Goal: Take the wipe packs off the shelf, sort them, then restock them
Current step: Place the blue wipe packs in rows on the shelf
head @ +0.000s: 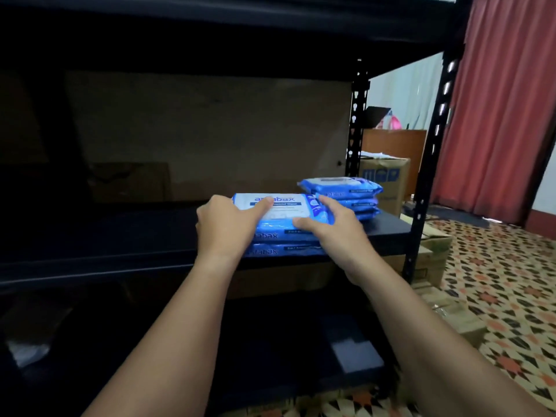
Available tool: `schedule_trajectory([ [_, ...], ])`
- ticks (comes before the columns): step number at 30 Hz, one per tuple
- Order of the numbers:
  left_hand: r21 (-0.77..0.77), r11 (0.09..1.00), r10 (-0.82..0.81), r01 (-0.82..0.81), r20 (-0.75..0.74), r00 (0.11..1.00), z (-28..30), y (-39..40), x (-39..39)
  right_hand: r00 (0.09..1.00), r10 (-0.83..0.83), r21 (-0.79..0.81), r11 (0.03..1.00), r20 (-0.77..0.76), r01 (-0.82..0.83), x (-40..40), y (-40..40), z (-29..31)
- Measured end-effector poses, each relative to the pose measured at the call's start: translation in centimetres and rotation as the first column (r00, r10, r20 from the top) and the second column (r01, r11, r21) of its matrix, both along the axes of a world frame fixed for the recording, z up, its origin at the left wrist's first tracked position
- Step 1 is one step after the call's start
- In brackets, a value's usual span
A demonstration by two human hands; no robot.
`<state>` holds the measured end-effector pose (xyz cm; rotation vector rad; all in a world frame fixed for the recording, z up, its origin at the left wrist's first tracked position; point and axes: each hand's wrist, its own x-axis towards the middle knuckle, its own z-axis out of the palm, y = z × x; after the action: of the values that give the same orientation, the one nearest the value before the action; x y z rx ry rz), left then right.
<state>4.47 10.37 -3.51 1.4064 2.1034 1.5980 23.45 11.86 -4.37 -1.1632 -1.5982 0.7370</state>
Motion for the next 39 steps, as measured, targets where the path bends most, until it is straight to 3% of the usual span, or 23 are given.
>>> schedule_trajectory([
  [5, -0.133, 0.990, -0.046, 0.054, 0.062, 0.997, 1.1, 2.5, -1.8, 0.986, 0.165, -0.149, 0.975, 0.003, -0.163, -1.4, 4.1, -0.2],
  [9, -0.147, 0.979, -0.132, 0.142, 0.080, 0.988, 0.3, 3.3, -2.7, 0.981, 0.191, -0.202, 0.963, 0.041, -0.179, -1.8, 6.6, -0.7],
  [15, -0.072, 0.969, -0.237, 0.237, 0.009, 0.971, -1.1, 4.0, -2.6, 0.976, 0.152, -0.120, 0.984, 0.154, -0.134, -2.3, 9.2, -1.7],
  [19, -0.081, 0.976, -0.205, 0.200, -0.061, 0.977, -2.2, 5.5, -2.9, 0.950, 0.115, -0.011, 0.993, 0.290, -0.116, -2.0, 9.7, -2.2],
  [20, -0.095, 0.981, -0.180, 0.170, -0.111, 0.977, -2.4, 5.7, -3.0, 0.937, 0.099, 0.014, 0.994, 0.335, -0.110, -1.8, 9.6, -2.5],
  [22, -0.126, 0.990, -0.105, 0.063, -0.360, 0.927, -2.8, 5.8, -2.6, 0.923, 0.072, 0.057, 0.993, 0.378, -0.100, -1.1, 9.5, -3.3],
  [24, -0.132, 0.991, -0.079, 0.002, -0.582, 0.809, -3.0, 5.4, -1.8, 0.944, 0.019, 0.116, 0.991, 0.330, -0.060, 0.0, 9.5, -4.1],
  [25, -0.149, 0.989, -0.096, 0.008, -0.600, 0.794, -3.1, 5.3, -1.4, 0.956, -0.036, 0.154, 0.988, 0.290, -0.010, 0.6, 9.7, -4.4],
  [27, -0.197, 0.980, -0.124, 0.020, -0.532, 0.837, -3.0, 5.4, -0.9, 0.955, -0.168, 0.213, 0.970, 0.243, 0.116, 2.1, 10.4, -4.8],
  [31, -0.179, 0.984, -0.087, -0.007, -0.509, 0.856, -3.1, 6.5, -0.6, 0.860, -0.373, 0.174, 0.927, 0.349, 0.331, 5.1, 12.5, -4.8],
  [39, -0.237, 0.969, -0.184, 0.072, -0.495, 0.849, -3.2, 12.2, -1.0, 0.807, -0.361, 0.142, 0.932, 0.468, 0.335, 6.8, 15.5, -3.4],
])
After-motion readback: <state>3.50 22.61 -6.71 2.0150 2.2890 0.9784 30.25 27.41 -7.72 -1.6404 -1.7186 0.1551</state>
